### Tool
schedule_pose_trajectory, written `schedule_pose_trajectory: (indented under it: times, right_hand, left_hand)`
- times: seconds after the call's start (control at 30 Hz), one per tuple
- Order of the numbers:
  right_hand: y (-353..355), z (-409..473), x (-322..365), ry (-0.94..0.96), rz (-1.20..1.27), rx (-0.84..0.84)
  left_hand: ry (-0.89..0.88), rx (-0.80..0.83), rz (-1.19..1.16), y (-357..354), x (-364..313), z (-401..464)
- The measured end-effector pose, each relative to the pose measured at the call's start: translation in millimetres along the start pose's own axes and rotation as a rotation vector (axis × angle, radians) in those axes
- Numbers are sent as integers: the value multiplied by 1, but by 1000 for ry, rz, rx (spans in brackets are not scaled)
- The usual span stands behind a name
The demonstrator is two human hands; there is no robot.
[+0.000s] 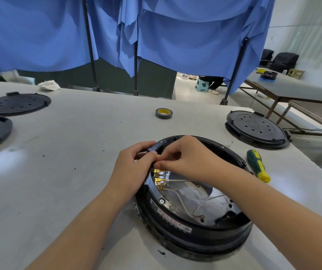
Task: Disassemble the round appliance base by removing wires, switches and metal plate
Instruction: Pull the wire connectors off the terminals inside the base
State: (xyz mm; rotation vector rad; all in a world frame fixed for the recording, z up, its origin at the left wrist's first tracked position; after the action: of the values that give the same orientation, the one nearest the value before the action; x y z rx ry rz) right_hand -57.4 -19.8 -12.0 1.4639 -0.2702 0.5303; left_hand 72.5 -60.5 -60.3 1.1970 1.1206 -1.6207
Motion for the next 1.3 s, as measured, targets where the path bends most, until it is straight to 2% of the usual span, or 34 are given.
schedule_pose_trajectory:
  times: [0.67,1.3]
  right_hand:
    - [1,1,2,18,-91,-8]
    - [0,2,1,19,-73,4]
  left_hand:
    - [11,-8,5,1,2,1]
    - [8,-3,19,2,2,1]
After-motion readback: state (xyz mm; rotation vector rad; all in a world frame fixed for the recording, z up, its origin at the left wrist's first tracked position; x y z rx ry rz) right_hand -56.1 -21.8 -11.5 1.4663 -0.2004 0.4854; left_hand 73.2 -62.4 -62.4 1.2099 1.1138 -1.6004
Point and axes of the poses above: each hand's wrist, its own z-axis towards the middle knuckle, its own y-axis out of the back of the hand, x = y × z, the point moved 5 cm from there along z, towards the middle knuckle, and after that the axes turned 12 degrees about -z, right-handed, at the moved point
